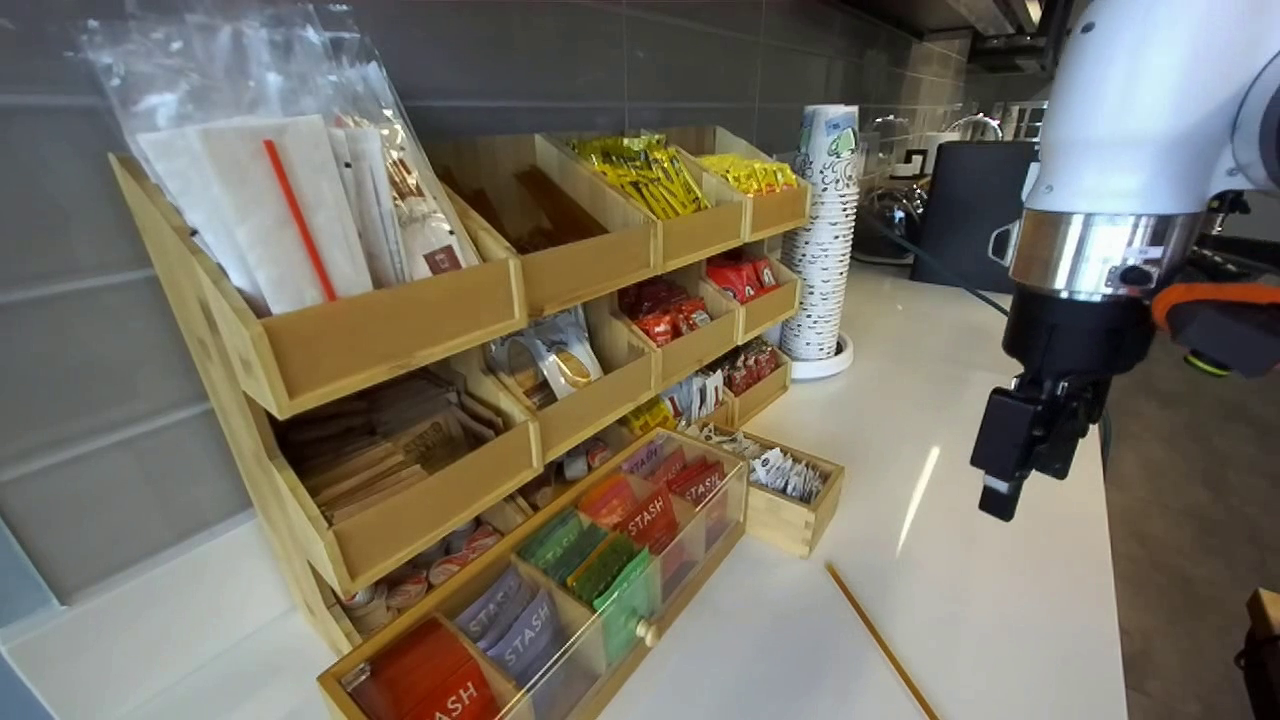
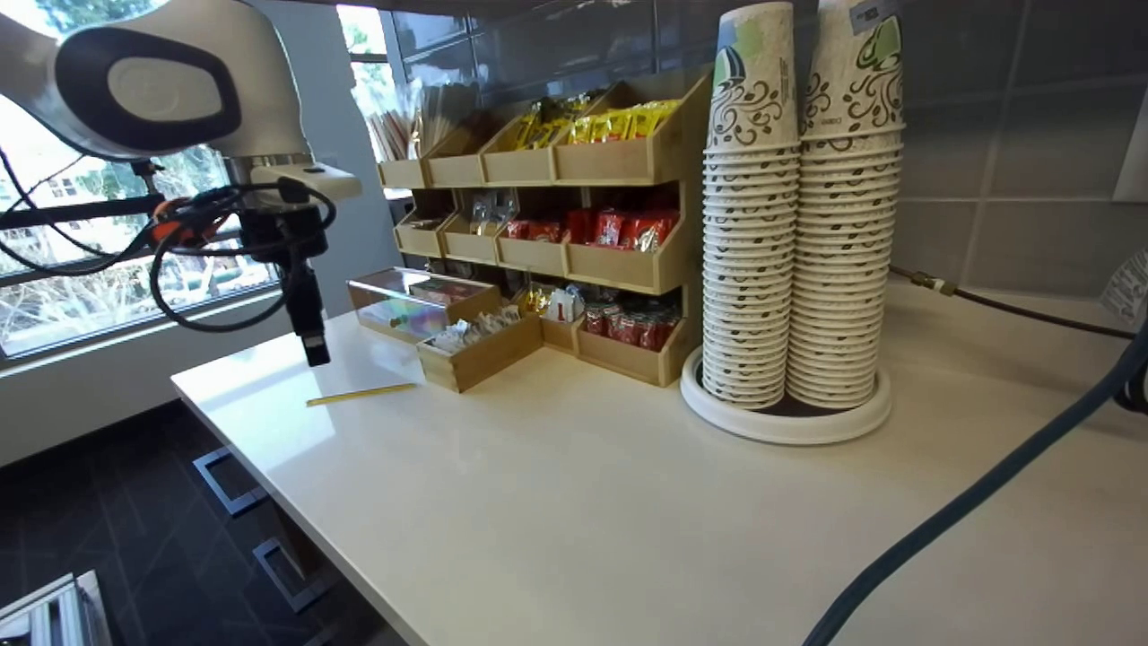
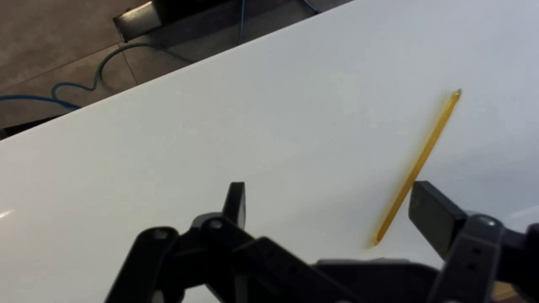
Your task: Put the straw on the top second left rack
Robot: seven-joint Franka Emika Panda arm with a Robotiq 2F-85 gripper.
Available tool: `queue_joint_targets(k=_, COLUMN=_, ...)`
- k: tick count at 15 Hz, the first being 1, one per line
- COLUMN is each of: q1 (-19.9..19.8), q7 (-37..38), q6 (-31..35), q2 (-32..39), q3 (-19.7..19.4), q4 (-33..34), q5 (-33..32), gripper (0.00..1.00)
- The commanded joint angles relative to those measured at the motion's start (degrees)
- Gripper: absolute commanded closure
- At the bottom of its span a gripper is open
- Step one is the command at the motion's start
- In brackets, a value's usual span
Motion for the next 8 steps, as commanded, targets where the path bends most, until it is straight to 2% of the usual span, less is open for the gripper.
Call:
queue_joint_targets(k=1, q1=0.73, q7=6.27, q6=6.59, q2=6.04, q3=1.85, q4=1.41, q5=2.98, gripper=0.00)
queue_joint_targets(k=5, q1=0.93, q7=11.32, q6=12.83, q2=11.81, q3=3.57, q4=3.56, q5=1.36, gripper=0.00)
queue_joint_targets(k=8, q1=1.63, q7=14.67, q6=14.66, q2=15.37, q3=4.54, q4=5.19, q5=0.35, gripper=0.00)
